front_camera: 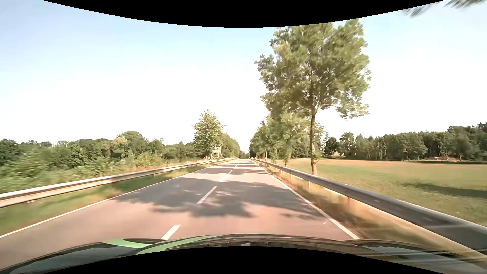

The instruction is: Follow the waypoints while adhering to traffic rules and regulations

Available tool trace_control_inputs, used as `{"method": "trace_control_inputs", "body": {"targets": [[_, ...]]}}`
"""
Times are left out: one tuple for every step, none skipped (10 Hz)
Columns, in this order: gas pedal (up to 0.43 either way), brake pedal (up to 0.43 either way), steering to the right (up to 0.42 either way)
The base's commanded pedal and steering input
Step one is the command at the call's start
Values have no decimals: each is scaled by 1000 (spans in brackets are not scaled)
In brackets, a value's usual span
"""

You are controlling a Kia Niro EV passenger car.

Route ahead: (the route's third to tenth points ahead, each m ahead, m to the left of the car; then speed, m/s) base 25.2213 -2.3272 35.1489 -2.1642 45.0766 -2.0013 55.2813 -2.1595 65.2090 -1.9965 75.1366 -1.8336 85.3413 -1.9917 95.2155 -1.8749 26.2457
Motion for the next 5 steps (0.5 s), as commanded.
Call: {"method": "trace_control_inputs", "body": {"targets": [[248, 0, 2], [248, 0, 1], [248, 0, 1], [248, 0, 1], [248, 0, 1]]}}
